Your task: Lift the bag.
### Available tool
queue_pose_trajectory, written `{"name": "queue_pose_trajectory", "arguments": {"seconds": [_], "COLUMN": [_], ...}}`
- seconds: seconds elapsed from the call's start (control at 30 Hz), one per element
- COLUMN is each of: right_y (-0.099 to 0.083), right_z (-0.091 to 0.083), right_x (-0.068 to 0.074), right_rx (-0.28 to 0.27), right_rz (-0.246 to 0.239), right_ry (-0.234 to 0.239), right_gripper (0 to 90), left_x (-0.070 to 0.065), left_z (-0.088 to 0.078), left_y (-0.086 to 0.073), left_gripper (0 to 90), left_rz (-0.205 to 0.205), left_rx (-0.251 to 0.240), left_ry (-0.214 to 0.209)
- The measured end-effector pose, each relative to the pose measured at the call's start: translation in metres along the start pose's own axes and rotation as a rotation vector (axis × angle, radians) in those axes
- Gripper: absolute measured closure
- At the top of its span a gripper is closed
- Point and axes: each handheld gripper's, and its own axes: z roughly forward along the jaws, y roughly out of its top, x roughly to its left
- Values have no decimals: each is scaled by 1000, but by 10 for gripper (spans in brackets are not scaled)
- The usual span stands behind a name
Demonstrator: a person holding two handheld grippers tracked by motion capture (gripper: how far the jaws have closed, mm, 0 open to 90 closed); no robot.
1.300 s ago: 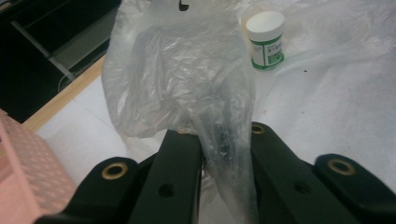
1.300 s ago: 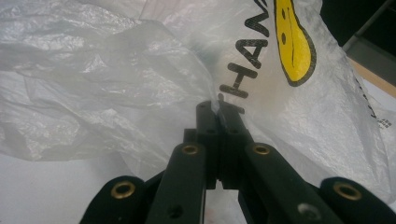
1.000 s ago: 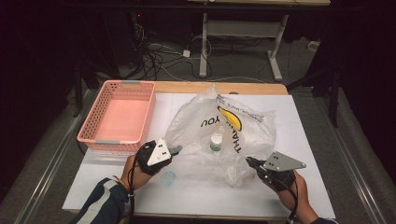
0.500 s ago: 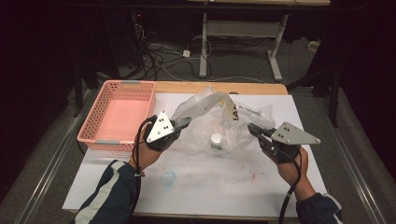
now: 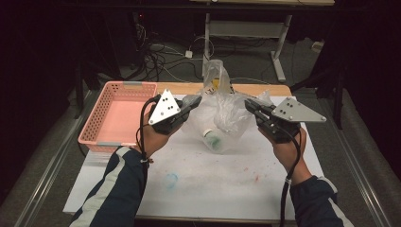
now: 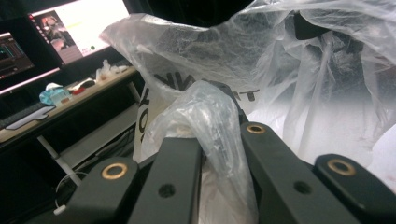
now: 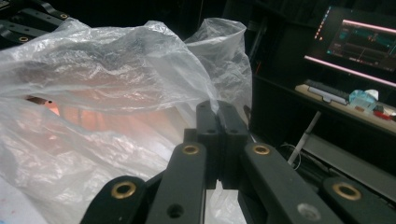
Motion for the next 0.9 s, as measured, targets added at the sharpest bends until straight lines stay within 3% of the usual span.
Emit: {"name": "queue_pose_trajectory", "arguments": {"seconds": [0.17, 0.27, 0.43, 0.67, 0.8, 0.9], "right_y": [16, 28, 43, 23, 8, 0], "right_z": [-4, -7, -4, 20, 36, 50], "right_x": [-3, -5, -10, -18, -27, -37], "right_rx": [-25, -51, -78, -3, 54, 94], "right_rz": [-1, -5, 4, 58, 74, 77], "right_ry": [-13, -20, -27, -45, -71, -99], "right_gripper": [900, 900, 900, 900, 900, 900], "left_x": [7, 8, 4, 1, 8, 18], "left_z": [-7, -3, 6, 34, 52, 65], "left_y": [16, 30, 49, 31, 18, 10], "left_gripper": [880, 880, 879, 879, 879, 878], "left_rz": [-8, -24, -7, -17, -28, -9], "left_rx": [-33, -58, -83, -34, 14, 52], "left_ry": [4, -4, -27, -4, 28, 74]}}
